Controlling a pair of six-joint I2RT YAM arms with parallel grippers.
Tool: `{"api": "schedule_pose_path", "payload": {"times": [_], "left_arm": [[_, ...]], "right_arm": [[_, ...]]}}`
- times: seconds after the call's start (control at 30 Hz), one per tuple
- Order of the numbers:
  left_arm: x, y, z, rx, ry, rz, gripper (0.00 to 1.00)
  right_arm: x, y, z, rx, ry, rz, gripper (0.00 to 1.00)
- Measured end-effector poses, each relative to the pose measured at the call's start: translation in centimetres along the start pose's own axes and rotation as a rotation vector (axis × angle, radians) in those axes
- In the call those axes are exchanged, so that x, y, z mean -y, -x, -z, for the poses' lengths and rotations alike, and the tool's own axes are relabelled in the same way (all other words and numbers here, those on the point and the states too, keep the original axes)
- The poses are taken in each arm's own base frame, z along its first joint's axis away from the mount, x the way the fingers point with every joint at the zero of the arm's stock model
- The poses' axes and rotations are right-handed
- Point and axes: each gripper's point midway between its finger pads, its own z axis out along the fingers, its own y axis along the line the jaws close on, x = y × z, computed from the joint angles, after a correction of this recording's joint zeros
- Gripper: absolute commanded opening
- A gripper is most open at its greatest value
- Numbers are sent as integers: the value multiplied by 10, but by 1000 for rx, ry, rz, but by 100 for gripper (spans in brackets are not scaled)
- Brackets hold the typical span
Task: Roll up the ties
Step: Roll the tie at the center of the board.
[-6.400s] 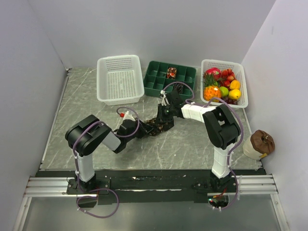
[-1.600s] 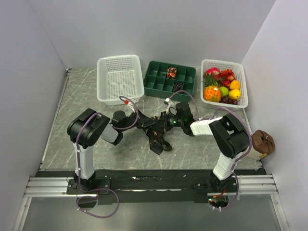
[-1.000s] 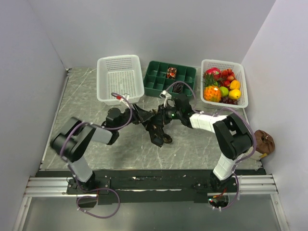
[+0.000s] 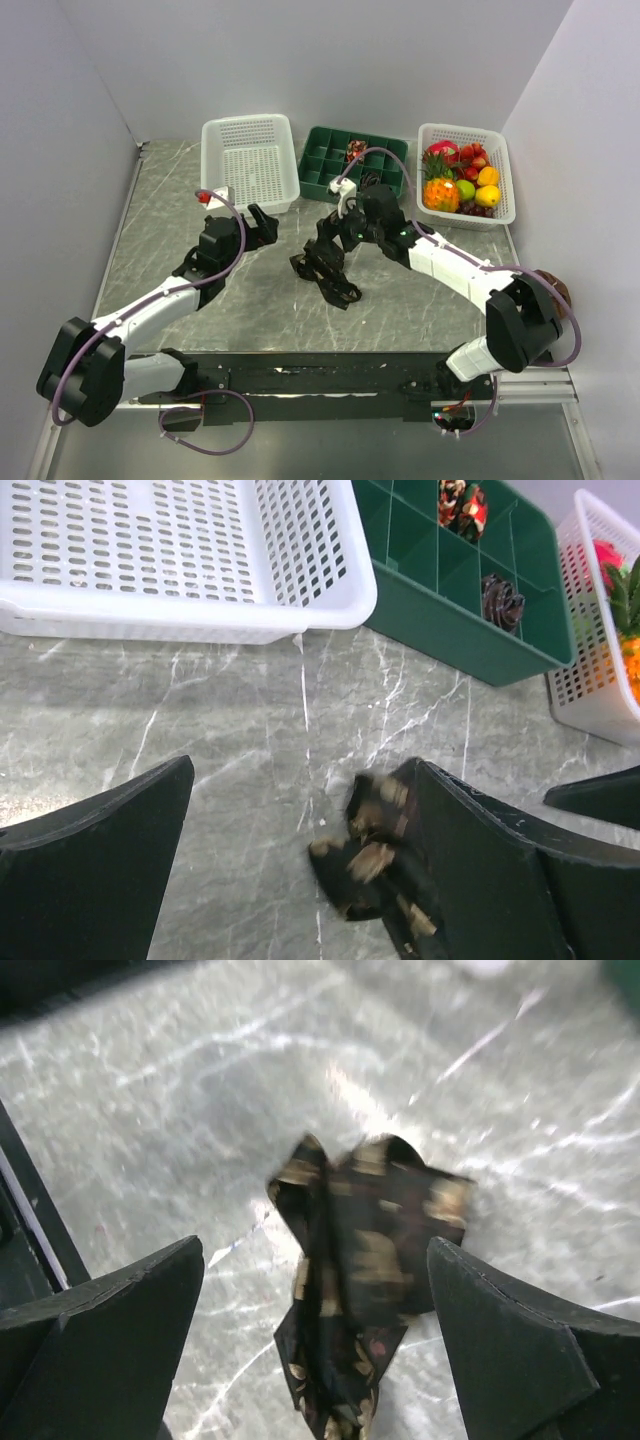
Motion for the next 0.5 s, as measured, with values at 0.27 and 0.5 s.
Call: {"api": "schedule_pose_path", "payload": {"times": [0.27, 0.5], "left_arm": [[8, -7, 1, -36, -55, -25, 96], [23, -53, -11, -185, -166, -32, 96]], "right_arm": [[19, -31, -19, -100, -55, -24, 99], [39, -65, -35, -195, -129, -108, 100]]}}
